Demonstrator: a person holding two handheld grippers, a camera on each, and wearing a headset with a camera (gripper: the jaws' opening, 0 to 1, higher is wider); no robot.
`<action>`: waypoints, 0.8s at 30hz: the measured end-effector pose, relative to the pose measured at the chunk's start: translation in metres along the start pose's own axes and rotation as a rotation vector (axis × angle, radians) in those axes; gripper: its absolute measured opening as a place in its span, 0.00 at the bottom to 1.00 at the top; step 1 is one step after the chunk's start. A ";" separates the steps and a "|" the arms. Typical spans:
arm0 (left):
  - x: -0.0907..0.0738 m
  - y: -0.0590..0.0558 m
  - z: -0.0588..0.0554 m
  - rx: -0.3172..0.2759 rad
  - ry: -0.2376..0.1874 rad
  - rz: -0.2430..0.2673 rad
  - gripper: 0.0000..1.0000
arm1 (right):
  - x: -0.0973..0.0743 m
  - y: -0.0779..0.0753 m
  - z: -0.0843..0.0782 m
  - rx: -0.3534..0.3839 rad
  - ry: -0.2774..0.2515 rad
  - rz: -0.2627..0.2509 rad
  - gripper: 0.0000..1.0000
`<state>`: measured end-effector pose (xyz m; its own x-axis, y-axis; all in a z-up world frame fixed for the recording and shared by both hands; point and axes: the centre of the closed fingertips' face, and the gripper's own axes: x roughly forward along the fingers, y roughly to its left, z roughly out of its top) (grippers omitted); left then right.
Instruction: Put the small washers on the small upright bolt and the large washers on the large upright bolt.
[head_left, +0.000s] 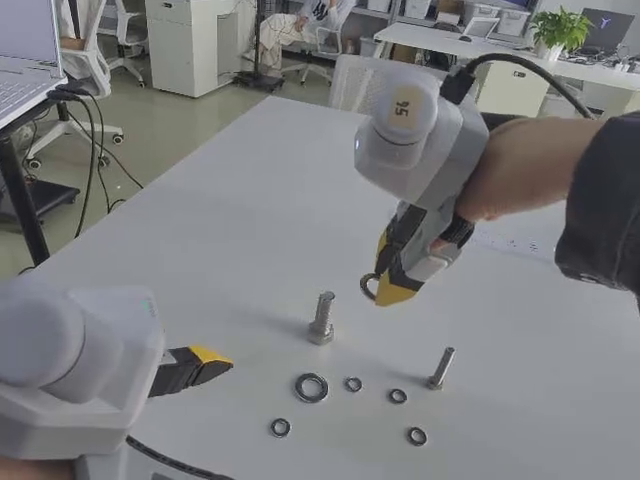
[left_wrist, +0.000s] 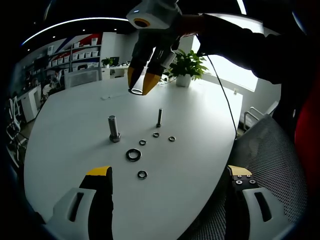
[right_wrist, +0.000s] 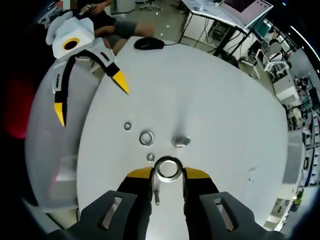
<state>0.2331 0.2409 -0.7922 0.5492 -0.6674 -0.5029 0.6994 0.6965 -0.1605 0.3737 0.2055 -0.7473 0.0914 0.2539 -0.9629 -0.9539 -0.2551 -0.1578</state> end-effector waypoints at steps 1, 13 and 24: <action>0.000 0.001 0.000 -0.002 -0.001 0.001 0.94 | 0.000 -0.002 0.002 -0.002 -0.003 0.000 0.24; -0.001 0.005 0.001 -0.012 0.000 0.006 0.94 | 0.013 -0.030 0.017 -0.030 -0.008 0.004 0.24; -0.002 0.008 0.001 -0.020 -0.001 0.012 0.94 | 0.033 -0.034 0.025 -0.042 0.002 0.023 0.24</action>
<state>0.2378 0.2470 -0.7920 0.5583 -0.6591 -0.5038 0.6834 0.7097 -0.1711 0.4024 0.2459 -0.7680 0.0705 0.2455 -0.9668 -0.9429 -0.2999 -0.1449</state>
